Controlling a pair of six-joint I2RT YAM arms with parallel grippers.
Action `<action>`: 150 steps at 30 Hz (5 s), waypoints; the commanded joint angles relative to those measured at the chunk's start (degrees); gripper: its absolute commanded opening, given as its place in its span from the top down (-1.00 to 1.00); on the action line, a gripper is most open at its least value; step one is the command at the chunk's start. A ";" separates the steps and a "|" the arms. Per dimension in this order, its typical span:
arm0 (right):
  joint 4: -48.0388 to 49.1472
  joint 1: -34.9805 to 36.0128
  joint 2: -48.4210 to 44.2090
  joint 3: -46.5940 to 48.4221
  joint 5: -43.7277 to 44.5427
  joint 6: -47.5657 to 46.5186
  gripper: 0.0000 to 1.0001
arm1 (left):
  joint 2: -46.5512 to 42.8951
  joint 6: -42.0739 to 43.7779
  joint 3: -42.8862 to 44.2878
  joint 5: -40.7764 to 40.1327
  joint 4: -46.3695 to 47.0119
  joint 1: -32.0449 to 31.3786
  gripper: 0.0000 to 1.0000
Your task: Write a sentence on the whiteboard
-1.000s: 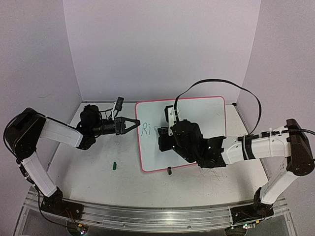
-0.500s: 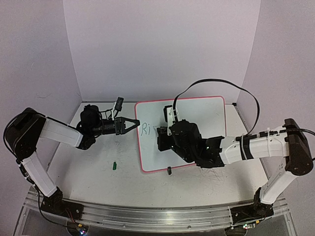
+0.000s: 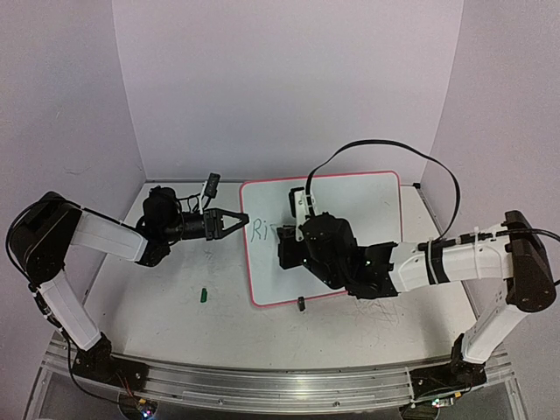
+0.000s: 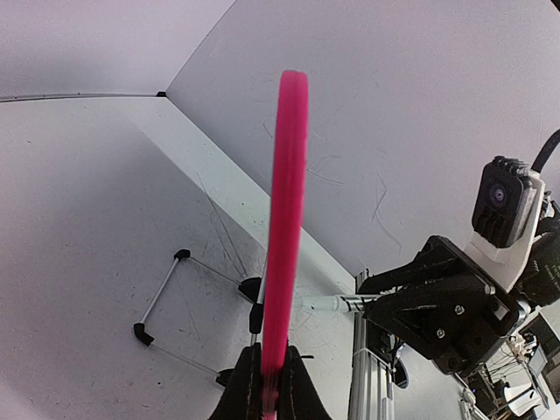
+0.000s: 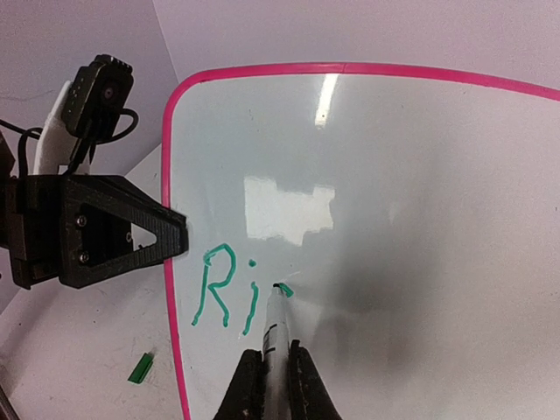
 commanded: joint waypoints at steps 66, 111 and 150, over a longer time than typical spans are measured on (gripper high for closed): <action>1.56 -0.67 -5.73 -4.38 -0.92 1.99 1.00 | -3.24 -1.17 0.04 1.14 2.15 0.18 1.00; -0.38 -1.70 -4.58 -4.21 4.42 4.56 1.00 | -3.40 -1.13 0.60 1.71 1.76 0.18 1.00; 2.52 -1.40 -1.99 -4.76 -0.94 2.47 1.00 | -3.45 -0.86 0.83 1.63 1.51 0.14 1.00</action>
